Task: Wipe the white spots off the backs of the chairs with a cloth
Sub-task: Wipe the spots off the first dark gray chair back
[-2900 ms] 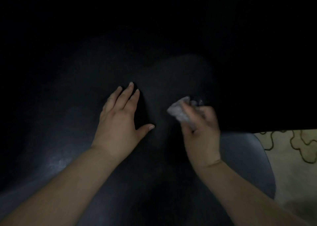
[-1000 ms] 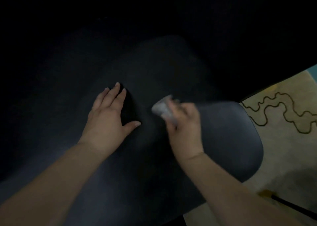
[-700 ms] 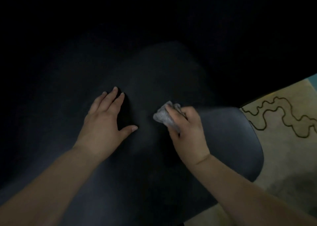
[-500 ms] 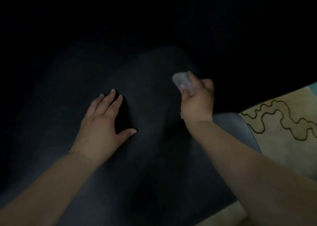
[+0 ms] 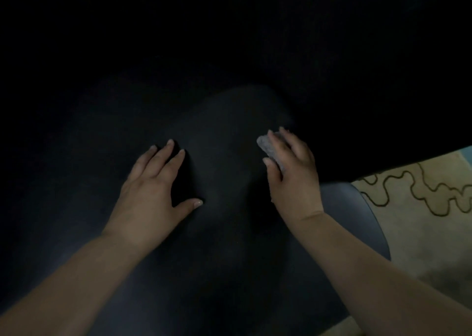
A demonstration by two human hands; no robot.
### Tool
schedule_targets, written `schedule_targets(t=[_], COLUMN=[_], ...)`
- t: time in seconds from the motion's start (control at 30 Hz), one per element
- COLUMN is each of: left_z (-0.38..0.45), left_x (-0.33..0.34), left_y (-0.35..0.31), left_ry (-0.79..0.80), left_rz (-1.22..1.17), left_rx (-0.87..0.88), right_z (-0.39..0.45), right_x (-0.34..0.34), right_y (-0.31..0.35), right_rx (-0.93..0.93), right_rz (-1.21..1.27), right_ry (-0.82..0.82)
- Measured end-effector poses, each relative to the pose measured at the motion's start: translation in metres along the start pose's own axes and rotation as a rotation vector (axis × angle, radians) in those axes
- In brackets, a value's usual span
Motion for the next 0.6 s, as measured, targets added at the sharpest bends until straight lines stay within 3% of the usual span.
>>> schedule_targets(t=[0.1, 0.27, 0.33, 0.47, 0.6], left_z=[-0.001, -0.001, -0.001, -0.002, -0.003], left_x=[0.001, 0.002, 0.002, 0.002, -0.001], left_y=[0.0, 0.0, 0.0, 0.001, 0.002], left_ry=[-0.003, -0.007, -0.01, -0.001, 0.002], left_rz=[-0.007, -0.016, -0.019, -0.039, -0.045], left_rx=[0.004, 0.011, 0.016, 0.022, 0.023], right_z=[-0.008, 0.005, 0.019, 0.021, 0.013], right_x=[-0.002, -0.007, -0.012, -0.001, -0.004], right_y=[-0.01, -0.032, -0.026, -0.012, -0.036], right_rx=[0.033, 0.18, 0.191, 0.051, 0.164], right_rz=[0.002, 0.377, 0.267, 0.076, 0.228], right_ry=[-0.015, -0.133, -0.151, -0.014, -0.05])
Point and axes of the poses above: each hand's wrist, its own z-axis towards the middle knuckle, its own x-axis out of the palm, y = z × x, the point moved 9 cm from there along z, towards the middle knuckle, and after that the axes turned 15 degrees about y, right-handed, at the moved point
